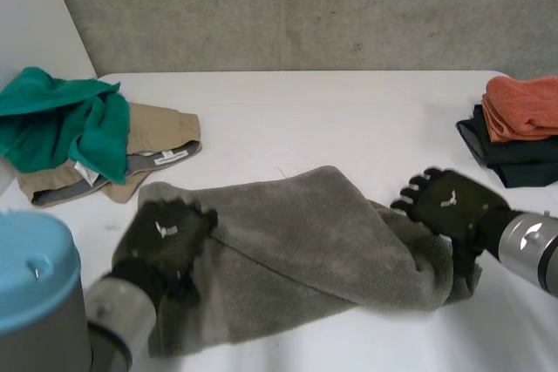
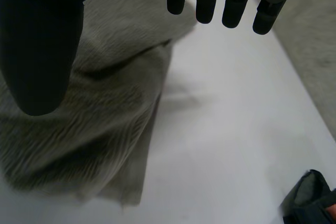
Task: Fold the laundry.
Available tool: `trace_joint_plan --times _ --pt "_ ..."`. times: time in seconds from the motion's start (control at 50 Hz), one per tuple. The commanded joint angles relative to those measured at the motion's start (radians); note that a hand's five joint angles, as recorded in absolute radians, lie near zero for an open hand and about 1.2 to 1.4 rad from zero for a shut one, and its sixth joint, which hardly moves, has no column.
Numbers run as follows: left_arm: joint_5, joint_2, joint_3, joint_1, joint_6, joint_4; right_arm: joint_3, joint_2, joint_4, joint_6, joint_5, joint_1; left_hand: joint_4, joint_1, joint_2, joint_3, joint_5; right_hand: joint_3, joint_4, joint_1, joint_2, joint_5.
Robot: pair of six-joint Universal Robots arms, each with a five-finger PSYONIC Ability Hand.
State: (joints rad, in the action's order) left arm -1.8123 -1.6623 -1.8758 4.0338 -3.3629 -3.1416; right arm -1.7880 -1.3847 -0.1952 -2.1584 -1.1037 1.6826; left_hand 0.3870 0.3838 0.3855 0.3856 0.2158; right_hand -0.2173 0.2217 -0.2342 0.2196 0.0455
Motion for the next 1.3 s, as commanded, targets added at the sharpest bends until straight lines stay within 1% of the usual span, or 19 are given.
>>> trace_joint_plan --times 0.02,0.12,0.18,0.2,0.24,0.26,0.28,0.34,0.52,0.68,0.8,0.94,1.06,1.1,1.12,1.14,1.16,1.22,1.3 --pt "0.001 0.001 -0.074 -0.087 0.002 0.097 -0.067 0.041 -0.043 0.137 0.018 -0.003 0.012 0.015 0.013 0.013 0.008 0.043 -0.047 0.060 -0.045 -0.045" --pt "0.002 -0.048 -0.098 -0.090 -0.009 0.087 -0.093 0.070 0.029 0.135 0.053 -0.004 -0.018 -0.015 -0.016 -0.016 -0.021 0.013 -0.017 0.030 -0.015 -0.016" --pt "0.001 -0.108 -0.097 -0.088 -0.053 0.080 -0.103 0.095 0.069 0.134 0.051 -0.006 0.000 0.003 0.001 0.001 -0.004 -0.117 0.112 -0.100 0.114 0.114" --pt "-0.002 -0.120 -0.095 -0.087 -0.065 0.077 -0.105 0.108 0.089 0.132 0.051 -0.006 0.014 0.017 0.016 0.016 0.011 -0.300 0.296 -0.283 0.298 0.298" --pt "-0.007 -0.152 -0.092 -0.082 -0.095 0.054 -0.105 0.118 0.105 0.130 0.053 -0.006 0.204 0.207 0.206 0.206 0.201 -0.591 0.587 -0.574 0.589 0.589" --pt "-0.010 -0.160 -0.092 -0.081 -0.101 0.042 -0.105 0.119 0.117 0.123 0.053 -0.006 0.310 0.313 0.311 0.311 0.307 -1.014 1.010 -0.997 1.012 1.012" --pt "-0.012 -0.166 -0.092 -0.079 -0.108 0.028 -0.105 0.119 0.126 0.115 0.053 -0.006 0.430 0.433 0.432 0.431 0.427 -1.177 1.173 -1.160 1.175 1.175" --pt "-0.033 -0.188 -0.089 -0.076 -0.130 -0.031 -0.105 0.116 0.154 0.069 0.054 -0.011 0.952 0.956 0.954 0.954 0.949 -1.179 1.175 -1.162 1.177 1.176" --pt "-0.142 -0.087 -0.029 -0.073 -0.175 -0.074 -0.073 -0.082 0.128 -0.052 0.051 -0.058 1.009 1.012 1.011 1.011 1.006 -1.179 1.175 -1.162 1.177 1.176" --pt "-0.124 0.137 0.046 -0.064 -0.168 -0.066 0.080 -0.234 -0.094 -0.049 0.062 -0.118 1.009 1.012 1.011 1.011 1.006 -1.179 1.175 -1.162 1.177 1.176" --pt "-0.059 0.136 0.083 -0.042 -0.167 -0.049 0.191 -0.223 -0.178 -0.043 0.068 -0.112 1.009 1.012 1.011 1.011 1.006 -1.179 1.175 -1.162 1.177 1.176" --pt "-0.019 -0.124 0.199 0.036 -0.170 -0.058 0.346 0.080 -0.072 -0.005 0.018 -0.008 1.009 1.012 1.011 1.011 1.006 -1.179 1.175 -1.162 1.177 1.176" --pt "-0.024 -0.365 0.401 0.056 -0.173 -0.071 0.492 0.321 0.065 0.008 -0.140 0.104 1.009 1.012 1.011 1.011 1.006 -1.179 1.175 -1.162 1.177 1.176" --pt "-0.024 -0.447 0.489 0.073 -0.174 -0.072 0.524 0.383 0.124 0.003 -0.177 0.118 0.626 0.630 0.628 0.628 0.623 -0.886 0.881 -0.869 0.883 0.883" --pt "-0.022 -0.468 0.513 0.079 -0.175 -0.072 0.538 0.426 0.182 -0.007 -0.201 0.130 0.512 0.515 0.513 0.513 0.508 -0.293 0.289 -0.277 0.291 0.291" --pt "-0.022 -0.487 0.536 0.083 -0.175 -0.074 0.539 0.435 0.207 -0.011 -0.212 0.135 0.403 0.406 0.405 0.404 0.400 0.009 -0.013 0.026 -0.011 -0.012" --pt "-0.022 -0.511 0.570 0.091 -0.176 -0.078 0.538 0.437 0.229 -0.012 -0.228 0.137 0.178 0.181 0.180 0.180 0.175 0.043 -0.047 0.060 -0.045 -0.045" --pt "-0.027 -0.522 0.596 0.088 -0.187 -0.077 0.515 0.434 0.266 -0.041 -0.237 0.137 -0.129 -0.125 -0.127 -0.127 -0.132 0.043 -0.047 0.060 -0.045 -0.045" --pt "-0.027 -0.469 0.537 0.079 -0.193 -0.077 0.470 0.392 0.249 -0.161 -0.235 0.111 -0.129 -0.126 -0.128 -0.128 -0.133 0.043 -0.047 0.060 -0.045 -0.045"
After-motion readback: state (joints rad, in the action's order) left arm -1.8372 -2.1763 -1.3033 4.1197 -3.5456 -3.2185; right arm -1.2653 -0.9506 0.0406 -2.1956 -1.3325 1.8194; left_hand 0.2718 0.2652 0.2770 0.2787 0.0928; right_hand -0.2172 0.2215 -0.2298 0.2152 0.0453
